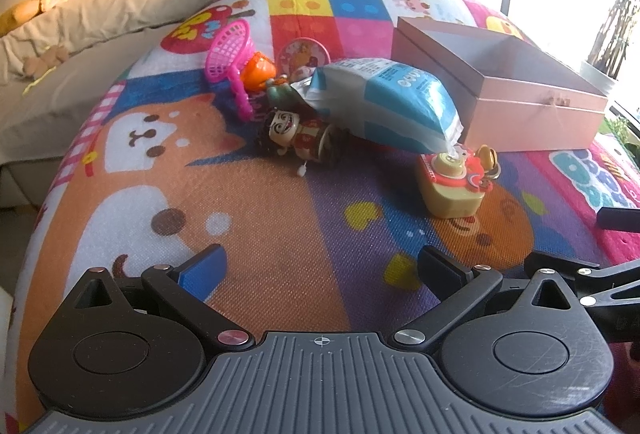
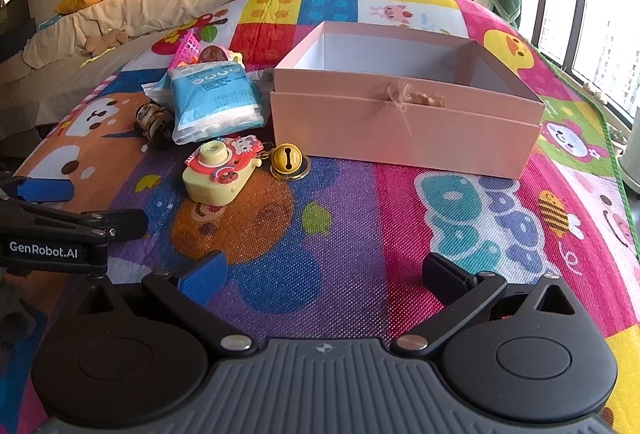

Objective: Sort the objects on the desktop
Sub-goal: 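Grasp the blue tissue pack with the right gripper and lift it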

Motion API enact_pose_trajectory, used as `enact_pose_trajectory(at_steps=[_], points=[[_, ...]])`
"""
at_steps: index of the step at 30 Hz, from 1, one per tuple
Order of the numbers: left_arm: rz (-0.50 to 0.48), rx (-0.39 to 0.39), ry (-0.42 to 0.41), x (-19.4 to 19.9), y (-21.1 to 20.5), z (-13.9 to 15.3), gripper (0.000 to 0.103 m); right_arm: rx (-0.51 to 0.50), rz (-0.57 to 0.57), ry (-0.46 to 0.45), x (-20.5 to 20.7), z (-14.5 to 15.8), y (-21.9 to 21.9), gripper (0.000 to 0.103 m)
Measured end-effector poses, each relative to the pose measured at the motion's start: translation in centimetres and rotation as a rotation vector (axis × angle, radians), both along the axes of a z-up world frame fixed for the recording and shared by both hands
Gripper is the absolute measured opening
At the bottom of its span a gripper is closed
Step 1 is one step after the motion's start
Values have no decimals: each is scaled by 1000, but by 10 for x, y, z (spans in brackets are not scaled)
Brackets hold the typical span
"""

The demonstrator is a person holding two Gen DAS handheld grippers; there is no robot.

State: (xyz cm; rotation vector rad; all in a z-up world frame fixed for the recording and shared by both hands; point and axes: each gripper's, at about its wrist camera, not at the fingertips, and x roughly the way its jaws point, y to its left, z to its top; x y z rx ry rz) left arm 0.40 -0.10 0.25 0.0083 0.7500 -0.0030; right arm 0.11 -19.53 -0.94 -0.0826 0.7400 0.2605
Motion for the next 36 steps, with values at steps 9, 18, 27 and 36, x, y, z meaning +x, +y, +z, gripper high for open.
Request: enact_pose_trajectory(at_steps=[9,18,27,36], points=[[0,2,-10,-2,-1,1,103,-1,-1,21,-2,1,0,103],[-21,-15,-14,-1,3,1,103,-7,21,2,-6,1,1,103],[-8,-31,-154,-10,30,29,103,-39,92,-114,-10,22,14,103],[32,-64,-146,-8,67,38,103,-115,336,-320,50,64,93,81]])
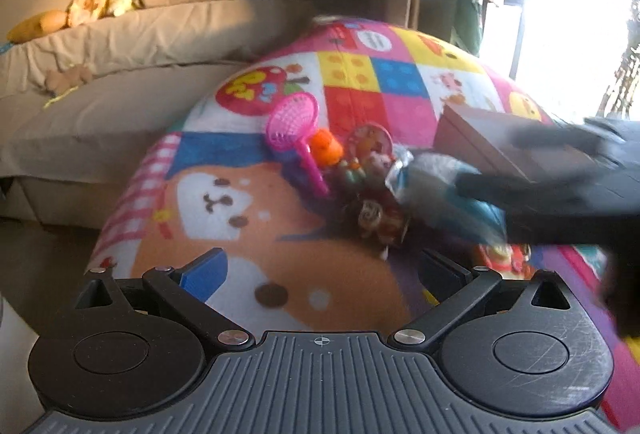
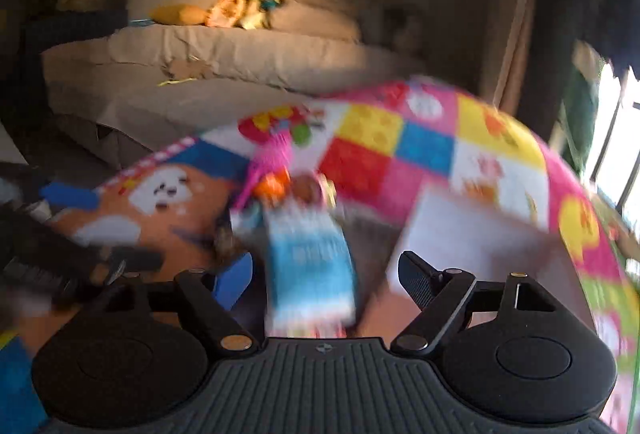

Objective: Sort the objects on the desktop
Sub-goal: 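Grasp the blue tissue pack with the right gripper and lift it, then carry the tissue pack into the pink box with the right gripper while the left grasps the yellow lens toy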

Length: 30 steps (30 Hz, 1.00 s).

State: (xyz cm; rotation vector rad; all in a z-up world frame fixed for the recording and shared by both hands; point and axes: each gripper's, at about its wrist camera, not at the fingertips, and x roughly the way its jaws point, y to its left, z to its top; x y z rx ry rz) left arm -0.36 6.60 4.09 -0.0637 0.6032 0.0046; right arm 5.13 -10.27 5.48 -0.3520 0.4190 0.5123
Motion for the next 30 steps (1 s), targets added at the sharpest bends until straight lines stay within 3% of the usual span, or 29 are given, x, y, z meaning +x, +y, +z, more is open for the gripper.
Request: enact_pose_trajectory(at_steps=[4,7,9,13,16,20,21,22,23,27,28,29,30], points=[[-97,-1,26,-11,-6,-8,103,-103,41,12,27,-11,36,82],[-174,8,32,-17,-18,-11,103,-157,32,91,42,-24,46,79],[-212,13,37,-18,-27,-13,103,-122,17,147,42,-22,39,50],[-276,30,34,-21,-47,-14,103,24,61,229,16,3,2,49],[-315,36,16,-21,-62,-13,103,102,10,214,-12,20,-43,49],[-367,54,-9,-4,-90,-13,102,51,-149,124,-48,19,-96,49],[-365,72,-10,2,-99,-15,96,22,-185,111,-57,14,-104,49],[-361,88,-2,8,-107,-17,81,3,-210,121,-63,8,-112,49],[-358,102,17,16,-114,-19,76,-1,-220,143,-67,4,-119,49],[-313,136,88,41,-128,-31,71,18,-253,217,-84,-12,-139,49],[-304,143,88,42,-128,-32,67,30,-256,225,-87,-13,-142,49],[-302,145,84,43,-128,-32,54,41,-256,229,-92,-13,-146,49],[-301,148,79,41,-127,-31,51,54,-255,233,-95,-14,-148,49]])
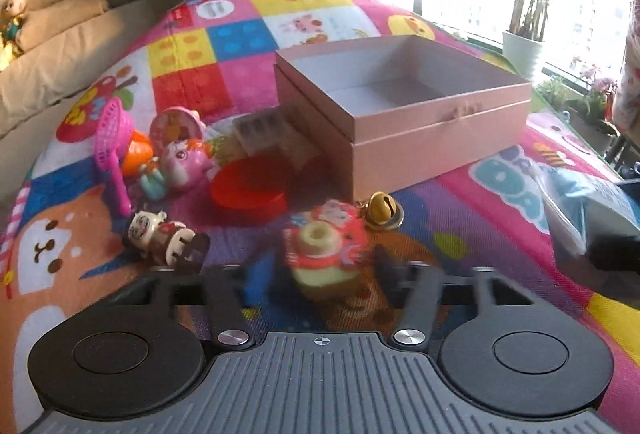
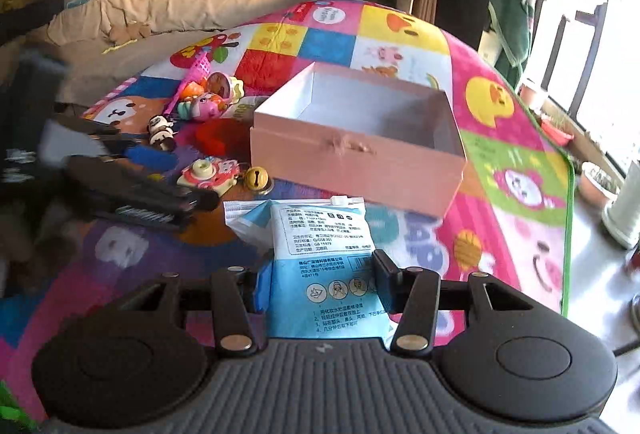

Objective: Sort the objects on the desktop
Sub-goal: 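Carry the tissue pack into the pink box with the right gripper while the left grasps the yellow lens toy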

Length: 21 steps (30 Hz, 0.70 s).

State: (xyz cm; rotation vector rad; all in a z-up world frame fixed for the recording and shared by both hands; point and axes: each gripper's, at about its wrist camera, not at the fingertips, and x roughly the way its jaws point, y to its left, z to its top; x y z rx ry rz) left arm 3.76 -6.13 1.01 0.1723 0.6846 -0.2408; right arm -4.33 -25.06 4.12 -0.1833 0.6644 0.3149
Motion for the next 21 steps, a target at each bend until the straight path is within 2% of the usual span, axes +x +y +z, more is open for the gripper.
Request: enact_pose_trajectory(at_steps=[6,9,12,14,17,20,21], points=[[-40,37,-69,-29,3,20,48,25,3,-9,-8,4,-9,49],[-81,20,-151,-50,3,51,48,51,9,-33,-13,14,-13,49],[-116,-7,-264,-55,1,98,46,110,6,-81,-13,38,-22,49],[-140,-7,-355,-47,-7,126,46,125,-5,-142,-8,58,-28,49],[-147,4,-461,-22,-24,154,46,140,-29,-242,16,88,-33,49],[-161,-58,-466,21,-39,168,48,108,-76,-314,57,102,-30,49],[-164,-73,-470,36,-42,167,54,95,-91,-328,71,103,-27,49]])
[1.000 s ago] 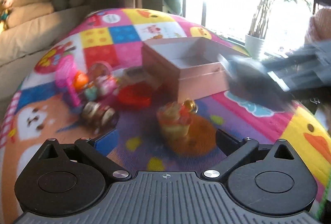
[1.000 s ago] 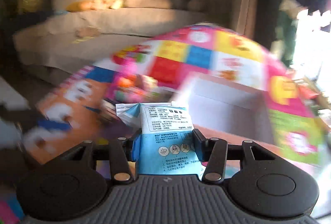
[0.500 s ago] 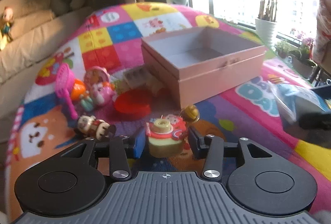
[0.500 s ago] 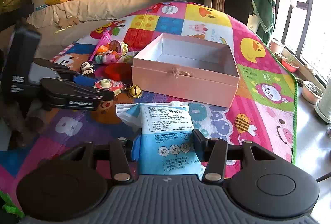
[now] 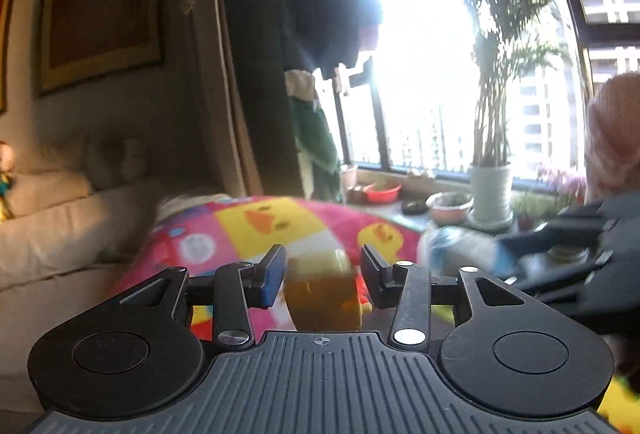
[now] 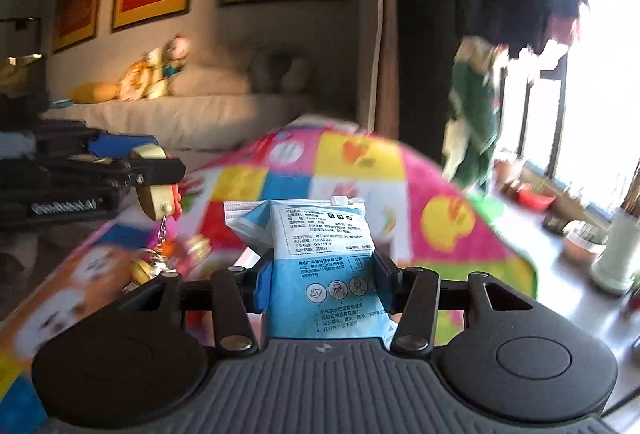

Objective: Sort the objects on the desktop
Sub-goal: 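Carry the tissue pack into the pink box with the right gripper while the left grasps the yellow lens toy, then lower the yellow lens toy into the pink box and open the left gripper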

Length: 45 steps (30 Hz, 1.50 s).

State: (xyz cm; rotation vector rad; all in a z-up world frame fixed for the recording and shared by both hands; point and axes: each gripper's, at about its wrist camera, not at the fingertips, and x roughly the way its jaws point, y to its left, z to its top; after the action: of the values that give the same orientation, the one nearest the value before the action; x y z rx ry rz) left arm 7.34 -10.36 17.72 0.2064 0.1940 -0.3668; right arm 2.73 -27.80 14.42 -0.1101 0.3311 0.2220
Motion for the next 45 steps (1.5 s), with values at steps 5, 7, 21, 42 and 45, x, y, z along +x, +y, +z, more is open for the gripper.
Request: enact_pose_trajectory(at_steps=[5,7,21,42,45], points=[[35,-55,100,34,12,-26,79,-13,-46,50,61,-26,9,58],[58,-60,148,30,27,-46,85,-8,-35,98,67,-45,10,58],[318,-67,370,-16,149,-154,95,-236,192,125,51,-88,128,30],[189,-161,397,-42,159,-167,102,-204,205,641,148,-120,218,22],[139,-157,425,-50,157,-169,102,-130,279,721,122,-115,204,22]])
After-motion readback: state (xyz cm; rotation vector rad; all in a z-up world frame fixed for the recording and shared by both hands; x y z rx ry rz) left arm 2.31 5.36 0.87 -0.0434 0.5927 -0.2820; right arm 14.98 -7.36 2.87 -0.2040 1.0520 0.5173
